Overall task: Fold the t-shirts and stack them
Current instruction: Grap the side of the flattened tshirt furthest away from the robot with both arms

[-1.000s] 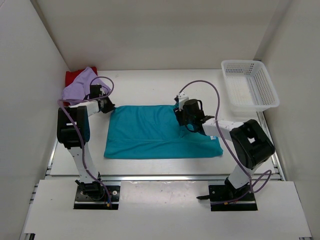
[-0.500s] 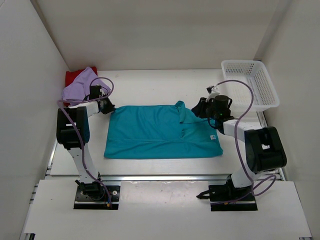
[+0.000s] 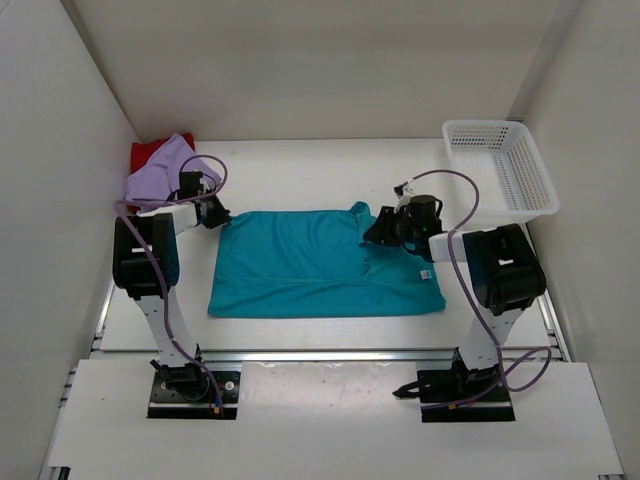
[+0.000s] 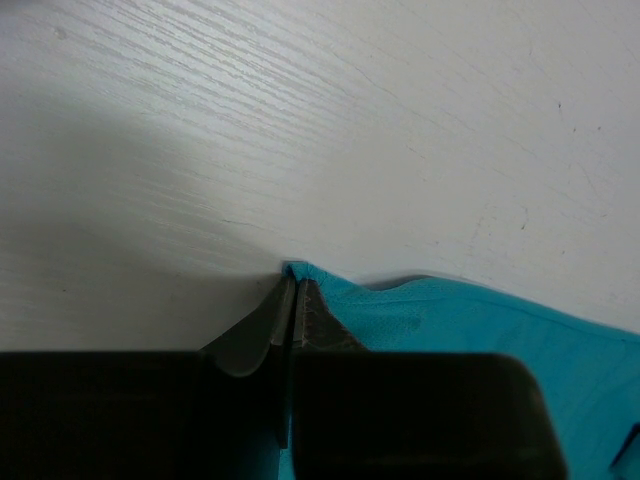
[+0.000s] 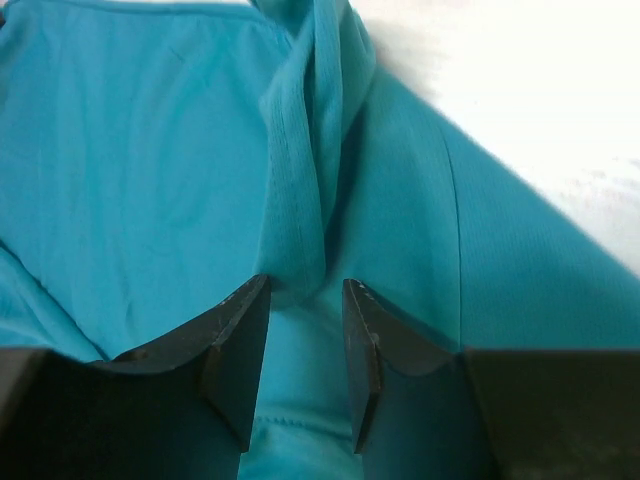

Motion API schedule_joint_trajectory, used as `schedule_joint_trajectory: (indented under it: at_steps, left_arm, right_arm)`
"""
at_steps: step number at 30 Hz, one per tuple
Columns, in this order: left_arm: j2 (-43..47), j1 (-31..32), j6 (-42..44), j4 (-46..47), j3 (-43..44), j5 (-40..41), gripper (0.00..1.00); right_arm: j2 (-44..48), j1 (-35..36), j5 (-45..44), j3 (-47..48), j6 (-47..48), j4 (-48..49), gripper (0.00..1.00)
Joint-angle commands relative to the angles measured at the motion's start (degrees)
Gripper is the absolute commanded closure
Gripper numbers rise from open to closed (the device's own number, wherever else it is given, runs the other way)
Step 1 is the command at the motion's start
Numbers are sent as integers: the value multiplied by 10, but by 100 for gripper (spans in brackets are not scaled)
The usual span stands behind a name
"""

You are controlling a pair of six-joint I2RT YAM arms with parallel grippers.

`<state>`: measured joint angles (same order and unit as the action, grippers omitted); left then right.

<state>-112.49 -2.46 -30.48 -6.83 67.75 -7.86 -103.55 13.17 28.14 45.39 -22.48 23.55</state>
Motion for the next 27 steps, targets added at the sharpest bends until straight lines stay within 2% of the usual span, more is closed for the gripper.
schedule_joint_trajectory:
  at_steps: [1,7,12,16,20,22,24,27]
  left_arm:
    - [38,2,2,2,-9,-5,100]
    - [39,-3,-2,5,-5,-8,100]
    - [39,-3,-3,9,-5,-10,100]
    - [39,-3,-3,6,-5,-10,100]
    - [39,-3,-4,8,-6,-11,100]
    - [39,-4,-5,10,-7,-10,100]
    - [40,-6,0,7,-6,-10,100]
    - [48,-4,-2,16,-10,-13,100]
  right_arm:
    - [-17,13,-5,42,9,4,66]
    - [-50,33,-38,94,34,-32,66]
    - [-61,41,-39,102,37,-37,59]
    - [-61,41,-22,97,33,-22,58]
    - [-61,28,20,88,7,4,64]
    - [-62,23,30,95,2,-7,80]
    - [-50,20,21,97,8,-19,92]
    - [-29,6,-7,111,27,-69,100]
